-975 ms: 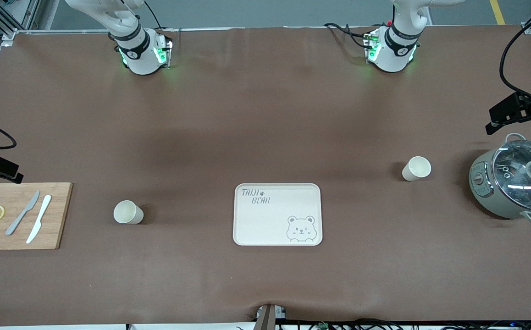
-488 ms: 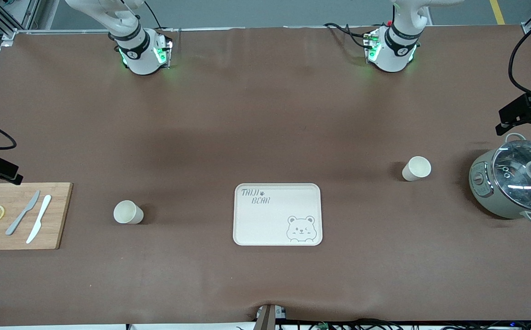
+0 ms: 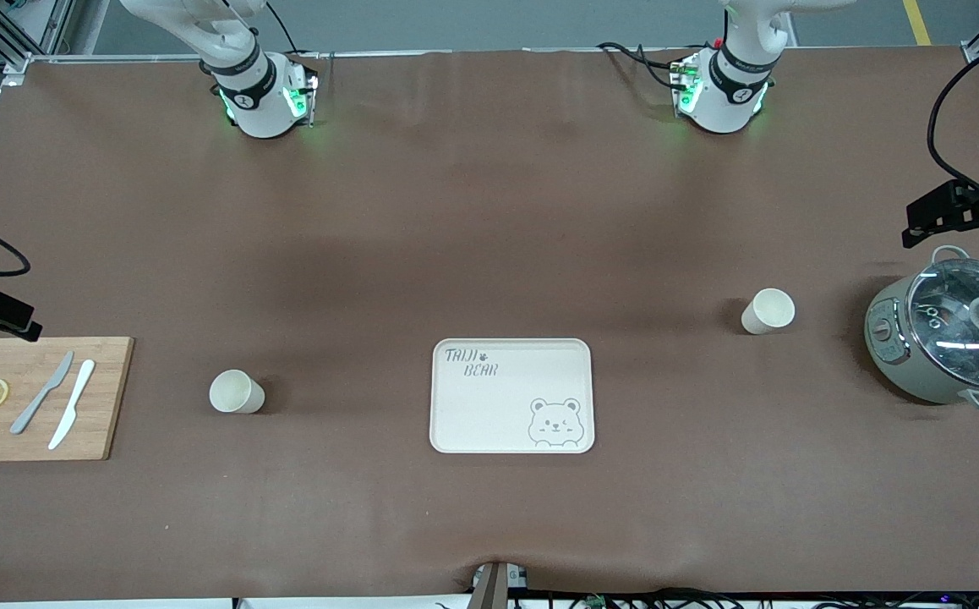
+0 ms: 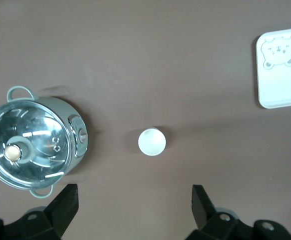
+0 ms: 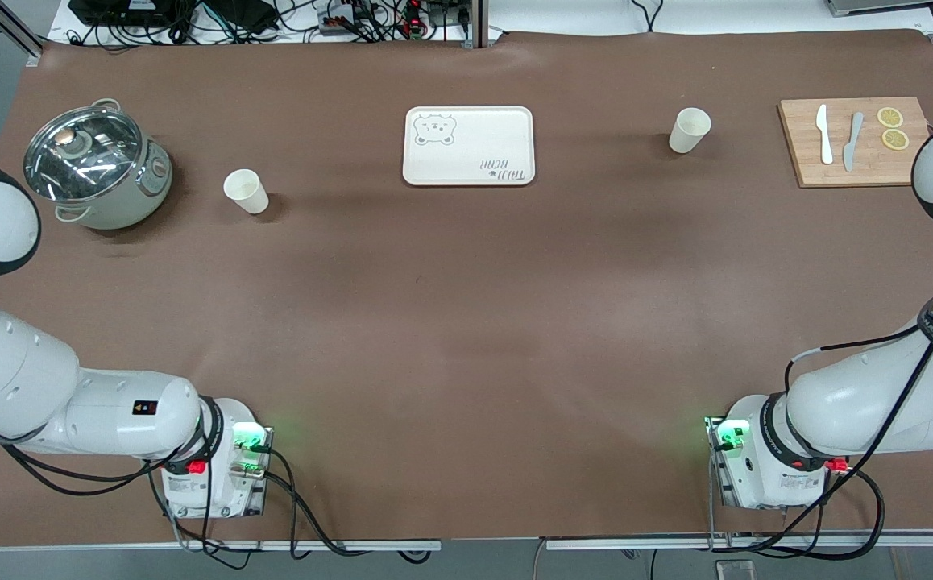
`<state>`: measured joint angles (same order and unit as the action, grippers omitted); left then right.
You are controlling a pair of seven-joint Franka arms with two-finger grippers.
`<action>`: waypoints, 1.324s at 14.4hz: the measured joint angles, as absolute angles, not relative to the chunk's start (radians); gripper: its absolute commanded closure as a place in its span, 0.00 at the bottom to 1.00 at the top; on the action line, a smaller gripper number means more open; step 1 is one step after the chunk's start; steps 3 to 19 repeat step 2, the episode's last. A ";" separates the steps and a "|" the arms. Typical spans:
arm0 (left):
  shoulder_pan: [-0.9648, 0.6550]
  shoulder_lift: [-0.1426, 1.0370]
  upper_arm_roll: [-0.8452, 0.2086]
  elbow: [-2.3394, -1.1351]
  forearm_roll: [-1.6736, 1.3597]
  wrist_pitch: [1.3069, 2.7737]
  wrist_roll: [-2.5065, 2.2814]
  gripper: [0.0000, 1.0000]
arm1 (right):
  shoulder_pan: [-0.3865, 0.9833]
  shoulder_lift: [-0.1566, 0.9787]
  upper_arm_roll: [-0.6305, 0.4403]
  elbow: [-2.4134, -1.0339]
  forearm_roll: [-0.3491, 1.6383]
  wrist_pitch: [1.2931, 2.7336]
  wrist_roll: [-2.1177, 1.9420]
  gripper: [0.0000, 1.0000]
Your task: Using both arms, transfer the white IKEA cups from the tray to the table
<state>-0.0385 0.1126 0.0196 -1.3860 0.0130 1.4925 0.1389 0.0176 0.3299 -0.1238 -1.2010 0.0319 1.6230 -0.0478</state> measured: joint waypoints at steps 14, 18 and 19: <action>-0.038 0.113 0.020 -1.386 0.013 1.484 0.139 0.00 | 0.018 0.330 -0.124 -1.201 0.032 1.624 -0.048 0.00; -0.038 0.113 0.020 -1.386 0.013 1.484 0.139 0.00 | 0.018 0.330 -0.124 -1.201 0.032 1.624 -0.048 0.00; -0.038 0.113 0.020 -1.386 0.013 1.484 0.139 0.00 | 0.018 0.330 -0.124 -1.201 0.032 1.624 -0.048 0.00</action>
